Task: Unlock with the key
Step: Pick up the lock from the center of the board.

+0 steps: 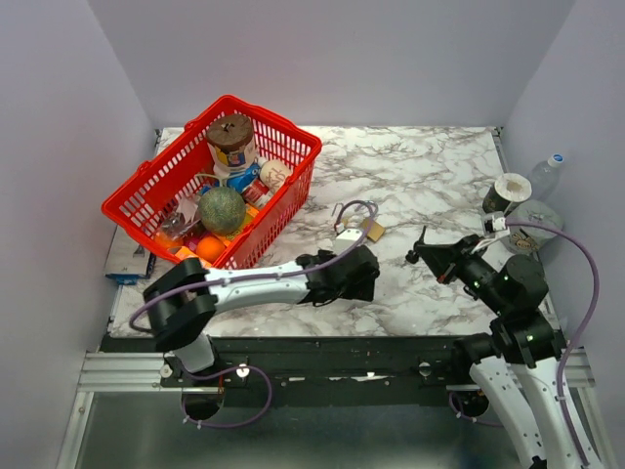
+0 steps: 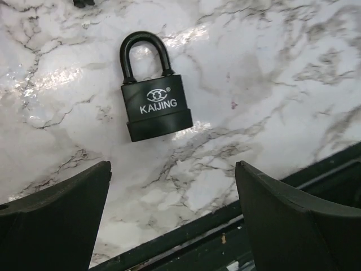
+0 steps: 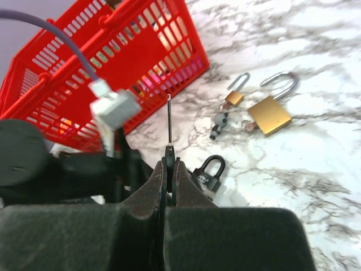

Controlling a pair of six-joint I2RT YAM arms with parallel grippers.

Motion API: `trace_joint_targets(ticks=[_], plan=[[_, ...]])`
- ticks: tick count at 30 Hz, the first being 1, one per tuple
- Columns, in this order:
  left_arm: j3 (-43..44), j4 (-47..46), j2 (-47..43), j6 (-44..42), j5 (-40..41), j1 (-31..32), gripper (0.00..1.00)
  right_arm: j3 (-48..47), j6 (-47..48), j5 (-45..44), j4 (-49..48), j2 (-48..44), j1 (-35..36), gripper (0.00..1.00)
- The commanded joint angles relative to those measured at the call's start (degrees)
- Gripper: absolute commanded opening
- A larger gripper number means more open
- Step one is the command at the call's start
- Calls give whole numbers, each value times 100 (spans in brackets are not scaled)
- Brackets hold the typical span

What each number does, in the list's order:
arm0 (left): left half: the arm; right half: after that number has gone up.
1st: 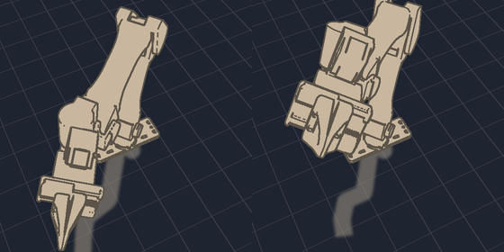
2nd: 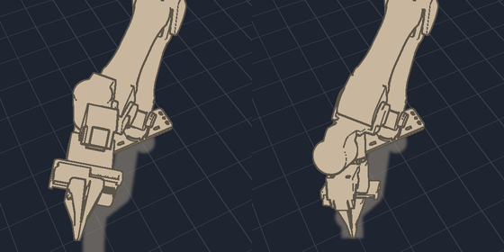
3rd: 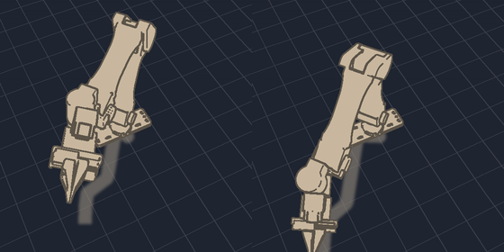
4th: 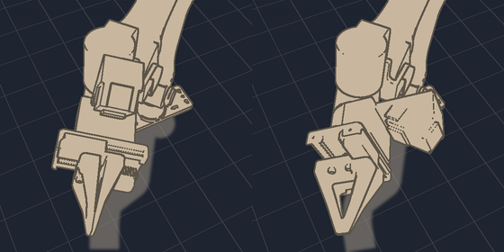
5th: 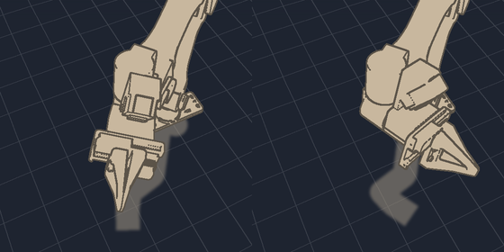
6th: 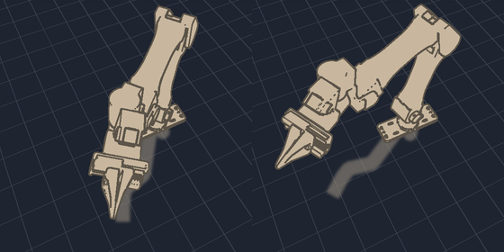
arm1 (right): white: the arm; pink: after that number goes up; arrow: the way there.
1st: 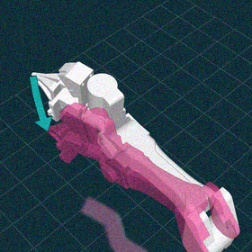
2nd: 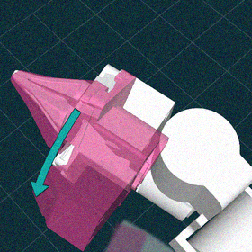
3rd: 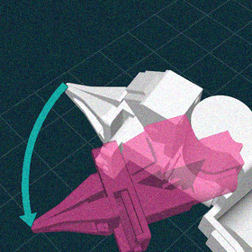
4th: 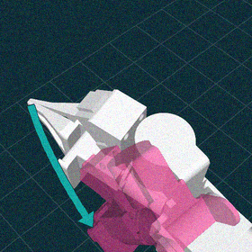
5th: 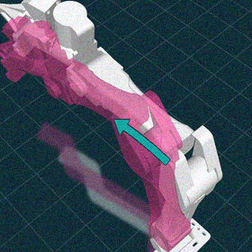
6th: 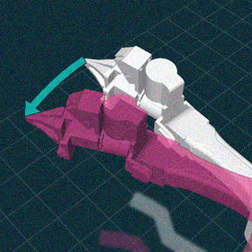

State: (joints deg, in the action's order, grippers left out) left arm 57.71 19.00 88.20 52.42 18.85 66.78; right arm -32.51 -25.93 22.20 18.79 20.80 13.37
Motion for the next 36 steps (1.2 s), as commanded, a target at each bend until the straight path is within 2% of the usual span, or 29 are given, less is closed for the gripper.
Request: trace_joint_targets(ticks=[1, 3, 7, 12, 19, 23, 26, 27, 31, 36], plan=[[1153, 1280, 1125, 172, 338, 19, 99, -221, 335, -532, 714, -277, -27, 1], [1574, 1447, 1444, 119, 251, -16, 99, -168, 335, -515, 767, -383, -27, 1], [1883, 1571, 1902, 128, 49, -69, 99, -19, 352, -567, 802, -498, -27, 1], [2235, 2027, 2271, 198, 276, -95, 99, 34, 387, -550, 802, -507, -27, 1], [2165, 1958, 2342, 277, 347, -209, 98, 131, 405, -471, 688, -427, -27, 1], [2078, 1791, 2403, 181, 190, -350, 92, 157, 405, -471, 679, -462, -27, 1], [1876, 1537, 2395, 172, -30, -412, 78, 184, 396, -453, 662, -463, -27, 1], [1797, 1458, 2394, 163, -74, -429, 69, 184, 396, -444, 653, -445, -27, 1], [1700, 1238, 2386, 137, -241, -438, 49, 245, 352, -356, 618, -419, -27, 1], [1191, 605, 2096, 356, -566, -482, 6, 447, 343, -147, 565, -331, -27, 1]])
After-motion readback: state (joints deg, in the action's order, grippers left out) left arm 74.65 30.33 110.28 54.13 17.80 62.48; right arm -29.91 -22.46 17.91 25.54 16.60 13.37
